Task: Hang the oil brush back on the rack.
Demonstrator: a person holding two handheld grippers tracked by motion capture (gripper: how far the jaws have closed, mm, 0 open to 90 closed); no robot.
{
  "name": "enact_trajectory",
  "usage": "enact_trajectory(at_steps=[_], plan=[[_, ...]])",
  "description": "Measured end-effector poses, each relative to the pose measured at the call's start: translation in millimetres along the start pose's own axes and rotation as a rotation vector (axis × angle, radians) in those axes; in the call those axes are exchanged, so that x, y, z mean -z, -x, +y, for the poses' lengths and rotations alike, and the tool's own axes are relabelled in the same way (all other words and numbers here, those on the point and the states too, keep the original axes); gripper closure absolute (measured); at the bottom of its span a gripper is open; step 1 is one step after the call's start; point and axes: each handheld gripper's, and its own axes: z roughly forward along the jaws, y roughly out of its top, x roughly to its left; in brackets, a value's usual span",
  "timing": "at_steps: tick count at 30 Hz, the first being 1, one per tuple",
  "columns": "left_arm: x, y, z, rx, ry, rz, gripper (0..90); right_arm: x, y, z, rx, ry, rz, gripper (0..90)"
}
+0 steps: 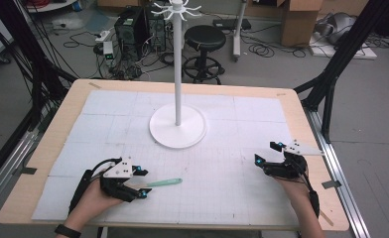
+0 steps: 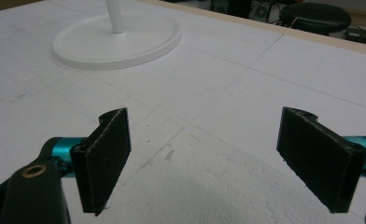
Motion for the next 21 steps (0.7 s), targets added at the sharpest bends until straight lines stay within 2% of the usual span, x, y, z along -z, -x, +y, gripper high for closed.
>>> enact_trajectory(at_steps=[7, 9, 11, 17, 21], plan=[[-1.6, 1.6, 0.9, 0.007, -0.04, -0.031, 56.5, -0.8, -0.1, -0.1, 0.005, -0.003, 0.003, 17.1], [-2.4, 1.8, 1.8, -0.01, -0.06, -0.029, 58.7, -0.7, -0.4, -0.2, 0.001, -0.006, 0.005, 17.2], [-3.8, 2.9, 2.8, -0.009, -0.081, -0.027, 61.2, -0.6, -0.5, -0.2, 0.0, -0.007, 0.007, 17.2], [-3.8, 2.3, 4.6, -0.001, -0.095, -0.024, 68.0, -0.8, -0.7, -0.2, 0.006, -0.007, 0.01, 17.3], [-4.4, 2.9, 7.6, -0.013, -0.119, -0.02, 72.4, -0.7, -0.7, 0.0, 0.005, -0.004, 0.012, 17.3]])
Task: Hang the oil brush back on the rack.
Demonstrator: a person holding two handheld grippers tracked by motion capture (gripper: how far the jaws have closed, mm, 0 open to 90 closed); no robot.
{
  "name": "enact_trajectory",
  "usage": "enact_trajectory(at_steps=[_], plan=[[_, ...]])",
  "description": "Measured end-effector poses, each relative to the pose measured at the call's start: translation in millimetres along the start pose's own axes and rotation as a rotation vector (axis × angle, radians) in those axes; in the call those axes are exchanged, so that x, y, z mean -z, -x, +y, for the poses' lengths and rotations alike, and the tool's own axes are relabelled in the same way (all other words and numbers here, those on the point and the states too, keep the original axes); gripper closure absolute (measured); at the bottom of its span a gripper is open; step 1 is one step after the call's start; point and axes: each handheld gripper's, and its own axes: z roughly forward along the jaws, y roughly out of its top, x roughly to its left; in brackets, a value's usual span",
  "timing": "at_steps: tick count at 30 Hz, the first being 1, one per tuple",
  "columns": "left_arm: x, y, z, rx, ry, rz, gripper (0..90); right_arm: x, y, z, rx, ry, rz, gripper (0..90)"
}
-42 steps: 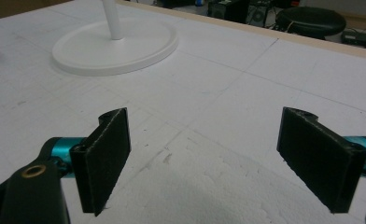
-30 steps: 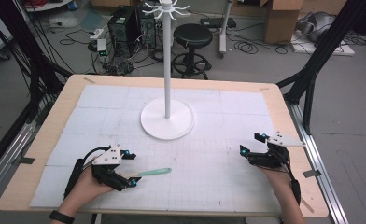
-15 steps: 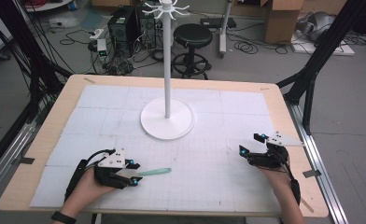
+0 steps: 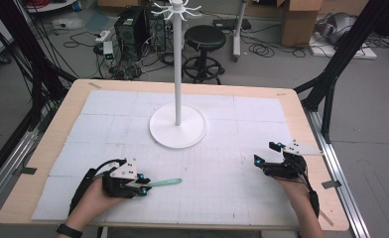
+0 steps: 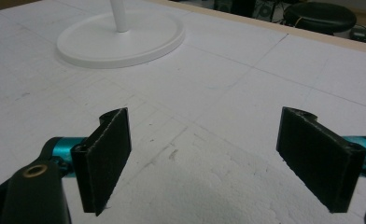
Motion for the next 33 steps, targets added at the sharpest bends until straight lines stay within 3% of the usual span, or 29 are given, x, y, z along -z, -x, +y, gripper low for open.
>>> enact_trajectory(at_steps=[4, 18, 20, 27, 33], plan=[[-0.6, 1.3, 4.0, -0.017, -0.028, -0.002, 80.7, -0.2, 0.2, 0.1, 0.005, 0.004, 0.004, 17.3], [-0.3, 0.8, 3.8, 0.0, -0.02, -0.006, 81.7, 0.3, 0.0, 0.5, 0.006, 0.003, 0.008, 17.3], [1.2, -0.4, 4.3, 0.001, -0.005, -0.003, 81.8, 0.5, 0.0, 0.8, 0.002, 0.006, 0.009, 17.3], [18.8, -9.5, 10.3, 0.057, 0.128, 0.039, 81.8, 0.8, 0.2, 0.8, -0.003, 0.004, 0.008, 17.4], [35.2, -15.4, 24.5, 0.058, 0.204, 0.083, 81.8, 1.6, 0.1, 1.2, -0.003, 0.008, 0.005, 17.4]])
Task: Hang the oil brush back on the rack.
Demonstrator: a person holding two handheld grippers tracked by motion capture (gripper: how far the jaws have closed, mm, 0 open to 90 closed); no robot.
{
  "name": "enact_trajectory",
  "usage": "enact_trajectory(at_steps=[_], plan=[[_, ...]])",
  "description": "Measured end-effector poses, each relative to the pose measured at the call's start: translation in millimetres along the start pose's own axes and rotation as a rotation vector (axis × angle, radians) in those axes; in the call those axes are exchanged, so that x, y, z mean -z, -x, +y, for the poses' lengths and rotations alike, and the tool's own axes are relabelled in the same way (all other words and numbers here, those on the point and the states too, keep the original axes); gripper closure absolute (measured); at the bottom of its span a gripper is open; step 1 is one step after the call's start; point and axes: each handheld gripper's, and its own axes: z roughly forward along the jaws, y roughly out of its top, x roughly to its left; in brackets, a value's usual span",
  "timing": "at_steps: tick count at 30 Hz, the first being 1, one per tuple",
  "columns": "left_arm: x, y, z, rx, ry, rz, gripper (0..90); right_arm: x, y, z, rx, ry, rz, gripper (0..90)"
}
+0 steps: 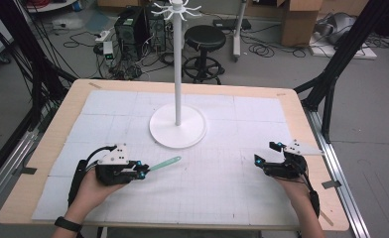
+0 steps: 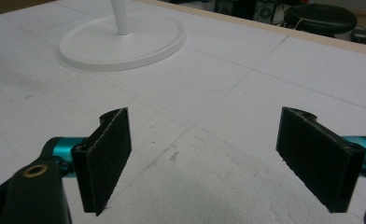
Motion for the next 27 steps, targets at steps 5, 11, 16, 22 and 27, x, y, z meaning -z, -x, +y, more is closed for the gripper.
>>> enact_trajectory(at_steps=[5, 11, 16, 22, 27], plan=[[12.0, -7.1, 16.9, 0.01, 0.064, 0.033, 81.7, -0.2, 0.3, 0.0, 0.0, 0.0, 0.0, 17.4], [29.4, -18.2, 35.3, 0.019, 0.153, 0.079, 81.7, -1.2, 0.5, -0.5, -0.005, -0.006, 0.008, 17.3], [43.5, -26.8, 48.1, 0.038, 0.227, 0.115, 81.7, -1.1, 0.7, -0.5, -0.006, -0.006, 0.009, 17.3], [58.6, -35.7, 61.3, 0.058, 0.298, 0.191, 81.7, -2.2, 1.5, -0.5, -0.006, -0.003, 0.011, 17.3], [68.0, -40.2, 77.5, 0.056, 0.343, 0.225, 81.7, -2.6, 1.7, -0.4, -0.01, -0.004, 0.01, 17.3]])
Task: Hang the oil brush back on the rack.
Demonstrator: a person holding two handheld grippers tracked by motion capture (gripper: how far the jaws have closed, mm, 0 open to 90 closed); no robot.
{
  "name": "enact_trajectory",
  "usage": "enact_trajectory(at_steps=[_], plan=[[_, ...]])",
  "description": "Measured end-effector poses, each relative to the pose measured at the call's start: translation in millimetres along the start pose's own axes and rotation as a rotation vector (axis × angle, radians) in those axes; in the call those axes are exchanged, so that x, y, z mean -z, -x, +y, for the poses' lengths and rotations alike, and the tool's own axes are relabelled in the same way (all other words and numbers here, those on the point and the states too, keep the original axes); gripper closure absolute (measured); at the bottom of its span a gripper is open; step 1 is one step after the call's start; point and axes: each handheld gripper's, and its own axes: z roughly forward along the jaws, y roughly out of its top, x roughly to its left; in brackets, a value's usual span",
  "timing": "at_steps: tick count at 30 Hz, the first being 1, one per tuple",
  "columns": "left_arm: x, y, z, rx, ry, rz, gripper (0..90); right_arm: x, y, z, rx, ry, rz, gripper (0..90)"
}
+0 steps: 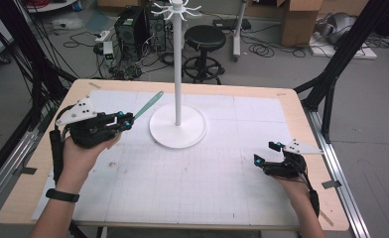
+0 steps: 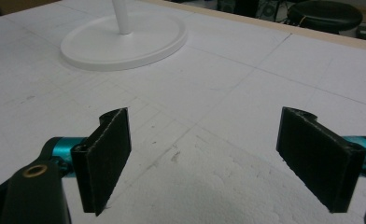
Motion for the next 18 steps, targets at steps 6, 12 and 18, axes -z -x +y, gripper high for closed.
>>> enact_trajectory(at_steps=[6, 12, 18], plan=[[0.4, -4.4, 19.7, -0.003, 0.054, 0.02, 81.8, 1.1, 0.3, 0.4, 0.0, 0.004, -0.003, 17.3], [-1.4, -11.4, 35.9, 0.008, 0.107, 0.05, 81.7, 0.2, 0.0, 0.4, 0.002, 0.001, -0.002, 17.3], [-3.2, -13.1, 52.0, -0.008, 0.149, 0.08, 81.7, -0.6, 0.5, 0.4, 0.003, 0.005, -0.002, 17.3]])
